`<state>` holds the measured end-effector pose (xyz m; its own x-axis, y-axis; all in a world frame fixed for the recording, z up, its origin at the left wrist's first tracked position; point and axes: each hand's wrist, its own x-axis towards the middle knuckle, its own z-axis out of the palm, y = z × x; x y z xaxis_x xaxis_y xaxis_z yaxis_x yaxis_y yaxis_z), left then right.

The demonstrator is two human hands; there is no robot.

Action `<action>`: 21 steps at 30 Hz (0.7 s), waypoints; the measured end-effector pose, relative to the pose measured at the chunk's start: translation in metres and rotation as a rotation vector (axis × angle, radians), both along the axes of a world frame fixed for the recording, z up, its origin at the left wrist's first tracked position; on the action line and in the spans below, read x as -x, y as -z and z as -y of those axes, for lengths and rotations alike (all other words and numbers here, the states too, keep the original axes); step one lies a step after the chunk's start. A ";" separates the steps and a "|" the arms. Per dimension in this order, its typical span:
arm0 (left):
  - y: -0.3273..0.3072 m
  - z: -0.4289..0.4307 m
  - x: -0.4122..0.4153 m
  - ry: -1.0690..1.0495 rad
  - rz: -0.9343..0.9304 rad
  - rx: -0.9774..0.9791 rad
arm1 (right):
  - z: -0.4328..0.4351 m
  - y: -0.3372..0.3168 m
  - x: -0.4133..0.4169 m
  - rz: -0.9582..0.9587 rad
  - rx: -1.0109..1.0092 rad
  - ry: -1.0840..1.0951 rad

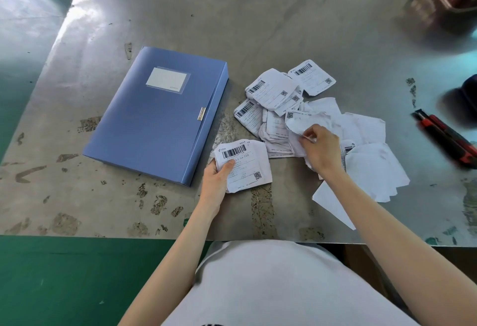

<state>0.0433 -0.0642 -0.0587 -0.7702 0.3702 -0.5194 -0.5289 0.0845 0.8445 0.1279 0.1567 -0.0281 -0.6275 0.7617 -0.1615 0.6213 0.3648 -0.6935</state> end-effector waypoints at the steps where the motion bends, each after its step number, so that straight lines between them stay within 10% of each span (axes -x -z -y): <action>1: 0.001 0.001 0.000 0.001 0.004 -0.005 | -0.003 -0.003 0.001 -0.014 0.038 0.014; 15: 0.008 0.004 0.003 -0.002 0.006 -0.002 | -0.007 -0.040 0.014 -0.374 0.472 0.101; 21: 0.009 0.004 0.004 -0.008 0.012 -0.015 | 0.027 -0.038 0.014 -0.498 0.124 -0.001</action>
<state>0.0398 -0.0684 -0.0678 -0.7670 0.3715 -0.5231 -0.5395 0.0678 0.8392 0.1137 0.1300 0.0097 -0.6522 0.7550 0.0680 0.2040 0.2612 -0.9435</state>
